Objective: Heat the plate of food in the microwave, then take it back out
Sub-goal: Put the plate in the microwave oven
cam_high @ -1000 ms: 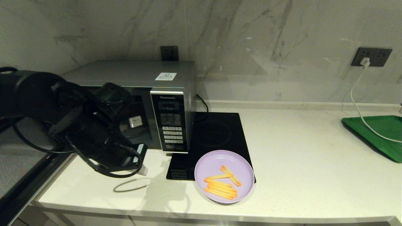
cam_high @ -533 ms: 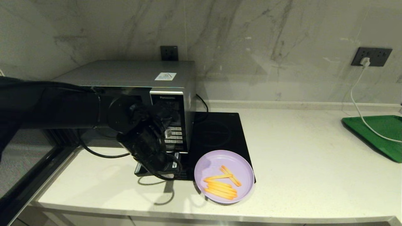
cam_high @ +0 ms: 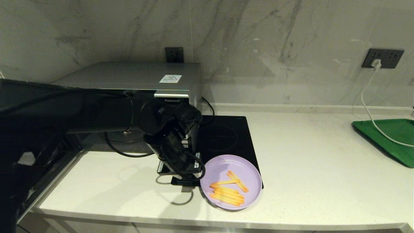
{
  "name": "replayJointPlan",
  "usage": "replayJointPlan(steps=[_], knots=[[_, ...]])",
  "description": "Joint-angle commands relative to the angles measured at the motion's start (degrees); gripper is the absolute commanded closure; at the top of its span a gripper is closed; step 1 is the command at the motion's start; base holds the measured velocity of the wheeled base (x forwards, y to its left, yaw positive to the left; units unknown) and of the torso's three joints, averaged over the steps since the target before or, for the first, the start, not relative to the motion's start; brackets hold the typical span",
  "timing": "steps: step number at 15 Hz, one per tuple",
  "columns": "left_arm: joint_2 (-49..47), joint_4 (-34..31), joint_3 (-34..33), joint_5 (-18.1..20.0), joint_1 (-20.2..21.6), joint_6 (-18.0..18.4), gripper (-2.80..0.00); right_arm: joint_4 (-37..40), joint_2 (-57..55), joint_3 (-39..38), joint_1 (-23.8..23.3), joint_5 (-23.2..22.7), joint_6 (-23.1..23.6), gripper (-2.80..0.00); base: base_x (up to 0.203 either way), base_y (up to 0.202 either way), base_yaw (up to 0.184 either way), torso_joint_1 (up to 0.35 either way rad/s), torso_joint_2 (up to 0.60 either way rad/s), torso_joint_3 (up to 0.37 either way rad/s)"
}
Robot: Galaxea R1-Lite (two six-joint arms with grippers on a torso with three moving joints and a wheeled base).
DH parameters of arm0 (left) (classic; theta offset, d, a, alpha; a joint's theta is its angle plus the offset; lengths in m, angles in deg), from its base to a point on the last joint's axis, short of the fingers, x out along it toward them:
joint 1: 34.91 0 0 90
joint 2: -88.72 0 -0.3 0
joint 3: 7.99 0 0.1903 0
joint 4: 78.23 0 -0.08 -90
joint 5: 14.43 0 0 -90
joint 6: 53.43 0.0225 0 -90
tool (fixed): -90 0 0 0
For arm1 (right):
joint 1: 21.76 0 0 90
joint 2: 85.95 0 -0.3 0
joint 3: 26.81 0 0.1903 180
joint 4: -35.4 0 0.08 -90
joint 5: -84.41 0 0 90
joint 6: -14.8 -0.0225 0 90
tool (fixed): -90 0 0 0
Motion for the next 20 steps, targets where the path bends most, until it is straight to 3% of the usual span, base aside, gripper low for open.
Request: replayJointPlan(steps=[1,3,12,17,20], knots=[[-3.75,-0.26,1.65,-1.82,-0.92,-0.28,-2.8,-0.02,0.01,0.0,0.02,0.02,-0.02,0.0,0.0,0.0,0.0,0.0,0.0,0.0],[-5.25,-0.24,2.62,-3.54,-1.57,-0.54,-2.8,-0.02,0.01,0.0,0.02,0.02,-0.02,0.0,0.0,0.0,0.0,0.0,0.0,0.0],[-7.54,-0.07,3.23,-3.82,-2.36,-2.22,-2.8,0.04,0.01,0.0,0.02,0.02,-0.02,0.0,0.0,0.0,0.0,0.0,0.0,0.0],[-9.52,0.72,3.46,-8.2,-2.32,-3.71,-2.8,-0.02,0.01,0.0,0.02,0.02,-0.02,0.0,0.0,0.0,0.0,0.0,0.0,0.0],[-10.23,0.72,3.41,-8.49,-2.36,-5.04,-2.8,-0.02,0.01,0.0,0.02,0.02,-0.02,0.0,0.0,0.0,0.0,0.0,0.0,0.0]])
